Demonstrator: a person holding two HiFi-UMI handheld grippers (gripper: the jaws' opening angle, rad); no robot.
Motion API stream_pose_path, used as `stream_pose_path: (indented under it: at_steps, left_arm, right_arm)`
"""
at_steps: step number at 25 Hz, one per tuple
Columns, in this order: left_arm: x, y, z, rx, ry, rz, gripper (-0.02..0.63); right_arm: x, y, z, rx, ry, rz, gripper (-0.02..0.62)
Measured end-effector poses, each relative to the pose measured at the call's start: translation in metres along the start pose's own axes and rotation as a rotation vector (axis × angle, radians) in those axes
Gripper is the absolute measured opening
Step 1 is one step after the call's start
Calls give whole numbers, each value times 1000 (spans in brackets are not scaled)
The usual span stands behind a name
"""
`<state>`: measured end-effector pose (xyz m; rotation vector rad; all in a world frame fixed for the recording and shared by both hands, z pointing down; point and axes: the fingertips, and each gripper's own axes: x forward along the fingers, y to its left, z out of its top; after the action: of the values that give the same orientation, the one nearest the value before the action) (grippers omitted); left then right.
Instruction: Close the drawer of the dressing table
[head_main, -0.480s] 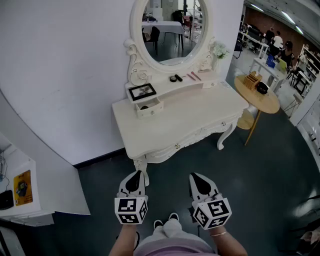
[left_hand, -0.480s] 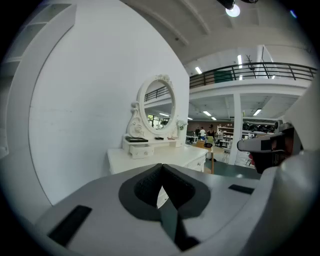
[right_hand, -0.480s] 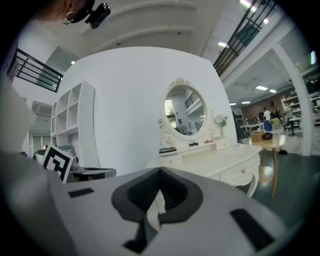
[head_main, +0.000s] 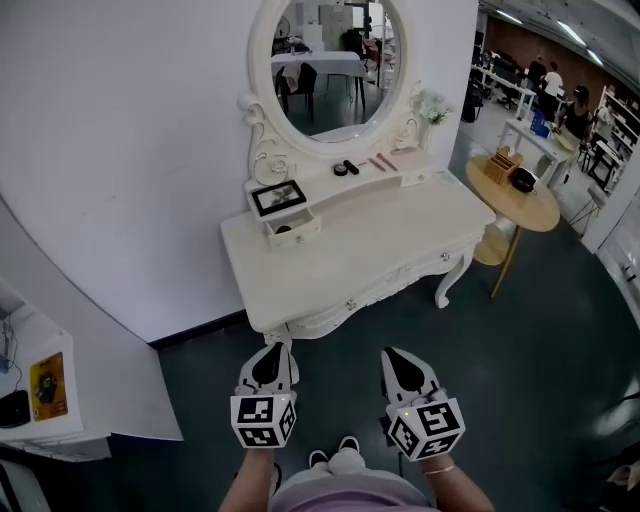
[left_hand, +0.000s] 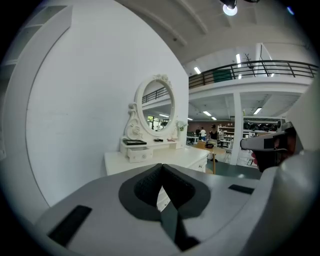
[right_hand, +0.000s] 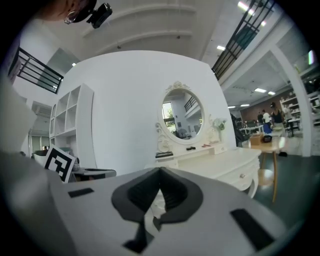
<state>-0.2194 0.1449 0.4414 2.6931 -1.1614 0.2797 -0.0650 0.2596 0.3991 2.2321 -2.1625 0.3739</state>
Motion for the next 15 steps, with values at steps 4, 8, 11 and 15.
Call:
stream_pose_path:
  at_steps: [4,8,11,15]
  left_arm:
    - [7,0,2,6,-1,12,2]
    - [14,-4,5,22,2,10,3]
    - [19,-8,5,25,8,10,65]
    - [24,-13,5,27,7,17,125]
  right_arm:
    - [1,-8,5,8,-23,2,0]
    - [2,-15,11,5,-31,-2,0]
    - [0,-20,14,-2,-36,1,0]
    - [-3,-30,15,3,-46,3,0]
